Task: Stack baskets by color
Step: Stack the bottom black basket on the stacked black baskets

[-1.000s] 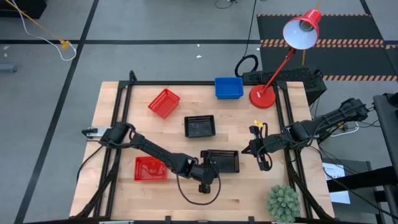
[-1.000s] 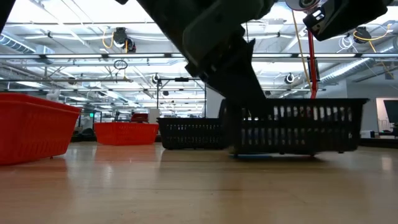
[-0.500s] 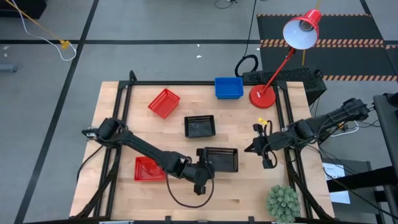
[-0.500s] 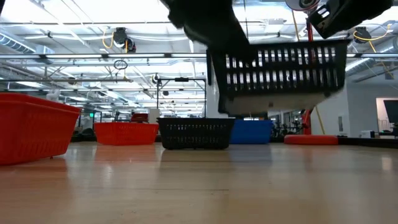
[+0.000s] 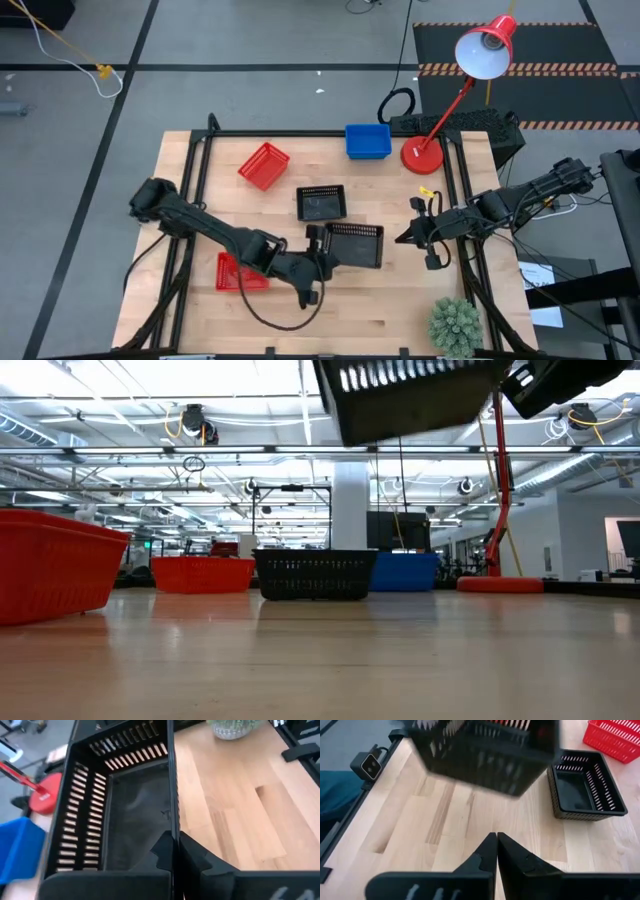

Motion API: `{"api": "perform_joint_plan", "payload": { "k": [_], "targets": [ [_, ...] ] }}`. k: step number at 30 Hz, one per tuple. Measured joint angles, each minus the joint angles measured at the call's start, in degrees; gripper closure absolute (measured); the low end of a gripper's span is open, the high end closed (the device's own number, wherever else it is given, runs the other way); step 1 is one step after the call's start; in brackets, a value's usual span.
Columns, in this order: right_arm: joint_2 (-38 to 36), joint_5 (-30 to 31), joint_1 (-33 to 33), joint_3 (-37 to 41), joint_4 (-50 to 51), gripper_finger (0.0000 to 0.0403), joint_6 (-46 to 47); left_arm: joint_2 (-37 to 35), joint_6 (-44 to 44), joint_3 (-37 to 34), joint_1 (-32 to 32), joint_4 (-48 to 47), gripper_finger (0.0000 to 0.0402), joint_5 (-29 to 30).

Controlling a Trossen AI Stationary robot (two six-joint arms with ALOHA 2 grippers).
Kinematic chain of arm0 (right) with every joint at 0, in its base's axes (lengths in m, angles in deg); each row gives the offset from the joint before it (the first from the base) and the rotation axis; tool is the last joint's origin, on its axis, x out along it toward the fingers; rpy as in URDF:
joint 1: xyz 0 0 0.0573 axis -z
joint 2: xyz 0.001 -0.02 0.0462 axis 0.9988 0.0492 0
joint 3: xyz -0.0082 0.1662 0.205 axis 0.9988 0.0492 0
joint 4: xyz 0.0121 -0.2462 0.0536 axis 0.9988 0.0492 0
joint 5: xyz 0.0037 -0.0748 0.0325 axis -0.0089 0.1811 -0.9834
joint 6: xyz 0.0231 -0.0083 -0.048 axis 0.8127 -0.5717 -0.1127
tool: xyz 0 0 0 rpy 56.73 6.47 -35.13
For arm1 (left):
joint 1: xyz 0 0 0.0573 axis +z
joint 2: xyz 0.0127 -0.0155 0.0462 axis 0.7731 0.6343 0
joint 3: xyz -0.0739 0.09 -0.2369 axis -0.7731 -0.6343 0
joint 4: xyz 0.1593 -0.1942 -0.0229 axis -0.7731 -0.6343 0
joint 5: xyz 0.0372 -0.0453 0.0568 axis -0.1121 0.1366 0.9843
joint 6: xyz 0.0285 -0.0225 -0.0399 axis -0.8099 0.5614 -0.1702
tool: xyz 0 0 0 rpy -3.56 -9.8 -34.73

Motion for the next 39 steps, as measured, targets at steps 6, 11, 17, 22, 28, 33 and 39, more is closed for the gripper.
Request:
{"api": "perform_joint_plan", "payload": {
  "k": [6,11,17,22,28,33,39],
  "targets": [
    [0.0,0.0,0.0,0.0,0.11,0.0397,0.0,-4.28,-2.34,0.0,0.21,-2.59,0.0383,3.29],
    [0.0,0.01,0.0,0.0,0.15,0.0397,0.0,-5.97,-4.7,0.0,0.33,-4.59,0.0394,6.26],
    [0.0,0.02,0.0,0.0,0.13,0.0397,0.0,-6.17,-3.79,0.0,1.06,-7.35,0.0384,7.88],
    [0.0,0.02,0.0,0.0,0.13,0.0397,0.0,-6.17,-1.42,0.0,2.23,-10.16,0.0394,8.27],
    [0.0,0.02,0.0,0.0,0.14,0.0397,0.0,-6.17,0.4,-0.79,3.62,-11.71,0.0387,9.79],
    [0.0,0.02,0.0,0.0,0.13,0.0397,0.0,-6.11,1.04,-4.0,5.44,-11.75,0.0391,9.76],
    [0.0,0.02,0.0,0.0,0.14,0.0397,0.0,-6.11,1.77,-8.71,8.72,-8.94,0.0388,9.11]
  ]
}}
